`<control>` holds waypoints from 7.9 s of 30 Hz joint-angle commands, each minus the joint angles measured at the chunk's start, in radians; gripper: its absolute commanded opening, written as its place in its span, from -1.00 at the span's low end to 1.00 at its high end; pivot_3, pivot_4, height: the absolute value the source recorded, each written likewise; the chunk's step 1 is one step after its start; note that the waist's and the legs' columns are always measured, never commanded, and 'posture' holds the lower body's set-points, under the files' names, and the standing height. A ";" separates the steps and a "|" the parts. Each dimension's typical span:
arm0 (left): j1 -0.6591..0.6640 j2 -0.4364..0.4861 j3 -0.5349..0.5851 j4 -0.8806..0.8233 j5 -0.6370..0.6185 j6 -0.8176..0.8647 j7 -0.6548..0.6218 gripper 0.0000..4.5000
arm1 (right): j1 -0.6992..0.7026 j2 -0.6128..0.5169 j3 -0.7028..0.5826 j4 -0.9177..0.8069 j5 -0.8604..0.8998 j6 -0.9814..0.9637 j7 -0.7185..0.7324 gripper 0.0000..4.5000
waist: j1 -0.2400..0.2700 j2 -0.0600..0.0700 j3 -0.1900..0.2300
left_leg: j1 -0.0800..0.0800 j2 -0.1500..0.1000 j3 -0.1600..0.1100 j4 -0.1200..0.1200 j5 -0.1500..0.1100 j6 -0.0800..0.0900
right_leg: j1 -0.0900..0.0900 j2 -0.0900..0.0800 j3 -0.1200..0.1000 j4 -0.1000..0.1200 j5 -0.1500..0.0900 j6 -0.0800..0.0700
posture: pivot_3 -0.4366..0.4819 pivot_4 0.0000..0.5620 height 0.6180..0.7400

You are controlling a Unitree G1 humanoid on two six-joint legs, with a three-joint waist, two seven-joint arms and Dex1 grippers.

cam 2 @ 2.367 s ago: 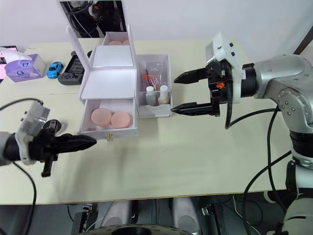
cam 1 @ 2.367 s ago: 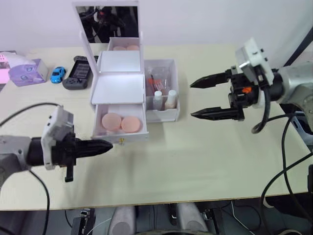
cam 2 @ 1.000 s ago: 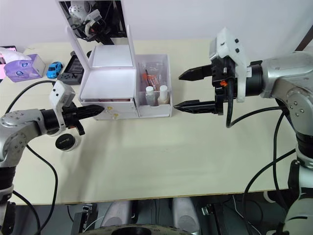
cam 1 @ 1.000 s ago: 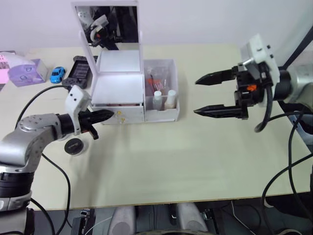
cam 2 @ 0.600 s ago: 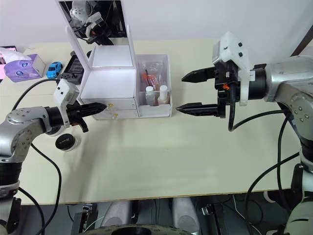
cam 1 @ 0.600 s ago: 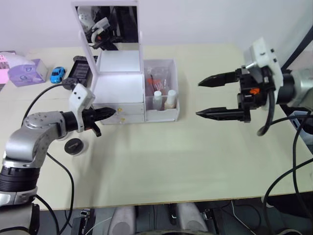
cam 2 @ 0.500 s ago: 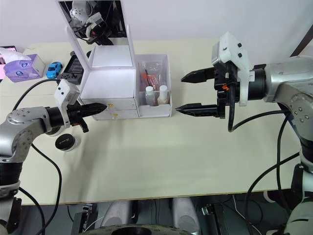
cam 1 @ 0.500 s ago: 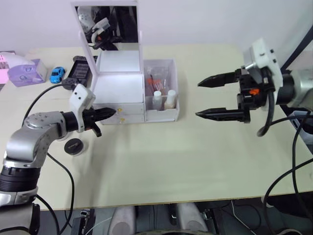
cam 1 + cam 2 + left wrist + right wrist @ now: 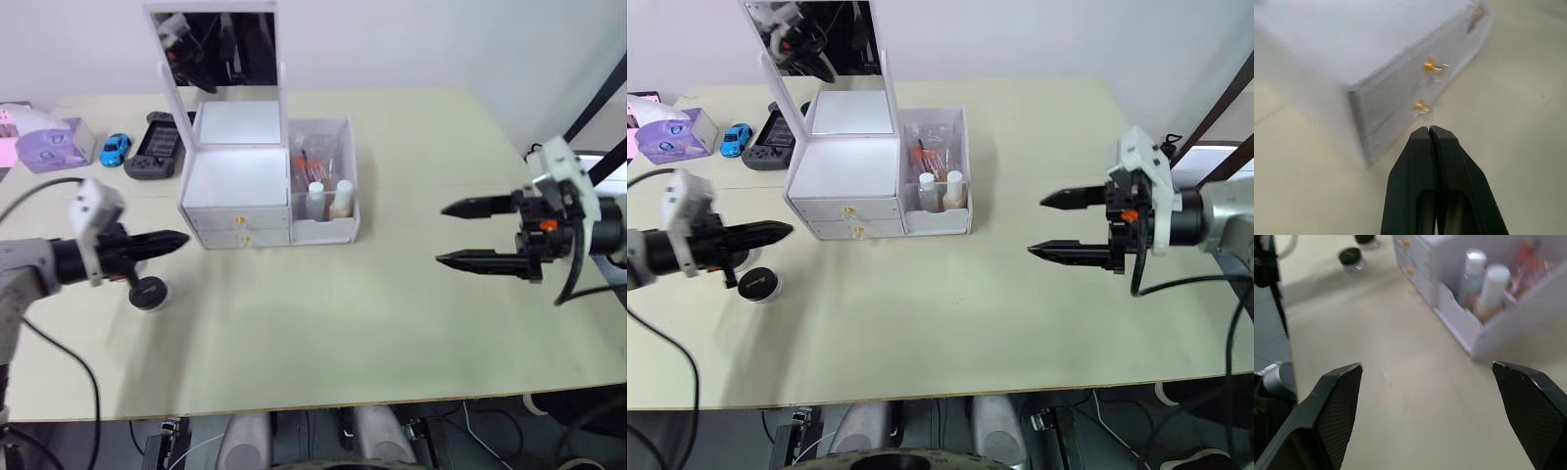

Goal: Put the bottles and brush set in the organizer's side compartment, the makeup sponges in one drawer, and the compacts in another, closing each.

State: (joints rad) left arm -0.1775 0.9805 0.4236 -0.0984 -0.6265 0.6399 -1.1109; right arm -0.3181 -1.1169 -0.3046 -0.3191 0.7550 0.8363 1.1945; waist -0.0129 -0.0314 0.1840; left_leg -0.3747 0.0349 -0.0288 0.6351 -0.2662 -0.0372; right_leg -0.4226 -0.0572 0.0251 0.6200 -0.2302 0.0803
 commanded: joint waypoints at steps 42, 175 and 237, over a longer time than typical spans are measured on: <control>0.305 -0.138 0.205 -0.157 0.014 -0.135 0.241 0.99 | -0.268 0.192 0.190 0.121 -0.160 -0.159 -0.181 1.00 | -0.019 0.007 0.002 | 0.001 -0.018 -0.035 -0.002 0.006 -0.006 | 0.016 -0.021 -0.032 0.006 -0.009 0.004 | -0.05 -0.47 1.00; 0.133 0.128 0.234 0.209 -0.036 -0.252 0.032 0.99 | -0.168 0.120 0.077 0.427 -0.359 -0.442 -0.062 1.00 | 0.015 0.007 0.003 | -0.006 -0.020 -0.027 -0.006 0.005 -0.007 | 0.012 -0.023 -0.028 -0.008 -0.008 0.005 | -0.05 -0.47 1.00; 0.408 -0.241 0.070 -0.322 0.087 0.195 0.553 0.99 | -0.719 0.269 0.487 0.256 -0.269 -0.150 0.211 1.00 | -0.021 0.008 0.004 | 0.001 -0.017 -0.029 -0.005 0.005 -0.007 | 0.014 -0.021 -0.028 -0.001 -0.007 0.004 | -0.05 -0.47 1.00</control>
State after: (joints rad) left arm 0.2370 0.7225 0.4946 -0.4124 -0.5522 0.8223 -0.5661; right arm -1.0104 -0.8430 0.1975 -0.0705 0.5023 0.6899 1.4094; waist -0.0340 -0.0231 0.1883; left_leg -0.3748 0.0173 -0.0576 0.6303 -0.2610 -0.0437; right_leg -0.4091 -0.0782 -0.0029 0.6180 -0.2373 0.0844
